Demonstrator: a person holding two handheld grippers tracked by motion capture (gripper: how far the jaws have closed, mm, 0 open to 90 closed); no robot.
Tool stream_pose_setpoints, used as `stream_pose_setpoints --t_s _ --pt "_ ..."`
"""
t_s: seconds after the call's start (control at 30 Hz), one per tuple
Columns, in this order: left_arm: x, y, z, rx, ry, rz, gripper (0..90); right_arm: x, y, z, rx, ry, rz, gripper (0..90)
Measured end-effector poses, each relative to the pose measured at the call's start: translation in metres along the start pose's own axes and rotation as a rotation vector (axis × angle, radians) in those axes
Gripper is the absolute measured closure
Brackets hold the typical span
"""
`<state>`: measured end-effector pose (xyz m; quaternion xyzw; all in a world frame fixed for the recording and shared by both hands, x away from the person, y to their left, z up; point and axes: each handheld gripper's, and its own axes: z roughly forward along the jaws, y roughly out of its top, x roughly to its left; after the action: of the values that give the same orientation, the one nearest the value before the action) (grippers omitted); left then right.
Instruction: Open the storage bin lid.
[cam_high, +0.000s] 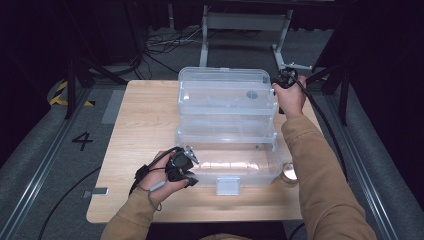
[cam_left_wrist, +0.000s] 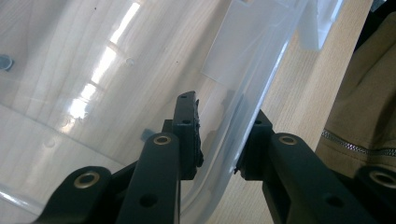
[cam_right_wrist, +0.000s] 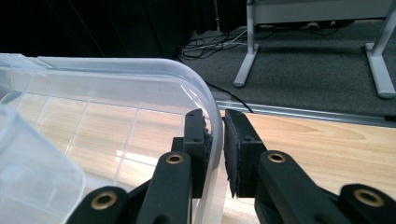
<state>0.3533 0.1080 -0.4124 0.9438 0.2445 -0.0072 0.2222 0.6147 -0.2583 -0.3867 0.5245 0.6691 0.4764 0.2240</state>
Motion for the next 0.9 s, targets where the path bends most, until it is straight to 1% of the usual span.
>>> stream_pose_setpoints --t_s 0.1,0.13,0.17,0.2,0.23,0.27,0.3,0.6,0.67,0.77,0.87,0.9 --pt "0.000 0.000 0.000 0.000 0.001 0.001 73.6 0.000 -0.001 0.002 0.008 -0.001 0.003 81.1" --pt "0.000 0.000 0.000 -0.001 0.001 0.001 73.6 -0.001 -0.001 0.001 0.018 0.008 0.018 82.7" --pt "0.000 0.000 0.000 0.000 -0.001 0.001 73.6 -0.003 -0.002 0.002 0.036 0.017 0.021 82.5" --pt "0.000 0.000 0.000 0.000 -0.001 0.000 73.6 -0.004 -0.004 0.004 0.041 0.014 0.017 82.5" --pt "0.000 0.000 0.000 0.000 -0.001 0.000 73.5 -0.004 -0.004 0.004 0.041 0.014 0.017 82.5" --pt "0.000 0.000 0.000 0.000 0.000 0.000 73.5 -0.005 -0.006 0.005 0.033 0.016 0.031 82.5" --pt "0.000 0.000 0.000 0.000 0.001 0.000 73.5 -0.006 -0.007 0.006 0.038 0.017 0.038 82.5" --pt "0.000 0.000 0.000 0.000 0.001 0.000 73.5 -0.007 -0.011 0.012 0.064 0.010 0.055 82.0" --pt "0.000 0.000 0.000 0.000 0.001 0.000 73.5 -0.007 -0.012 0.013 0.067 0.009 0.051 81.8" --pt "0.000 0.000 0.000 0.000 0.000 -0.001 73.5 -0.008 -0.013 0.015 0.069 0.007 0.069 81.5" --pt "0.000 0.000 0.000 0.000 0.000 -0.001 73.5 -0.009 -0.012 0.015 0.074 0.015 0.071 81.0" --pt "0.000 0.000 0.000 0.000 0.000 -0.001 73.5 -0.009 -0.013 0.015 0.074 0.016 0.063 79.6"
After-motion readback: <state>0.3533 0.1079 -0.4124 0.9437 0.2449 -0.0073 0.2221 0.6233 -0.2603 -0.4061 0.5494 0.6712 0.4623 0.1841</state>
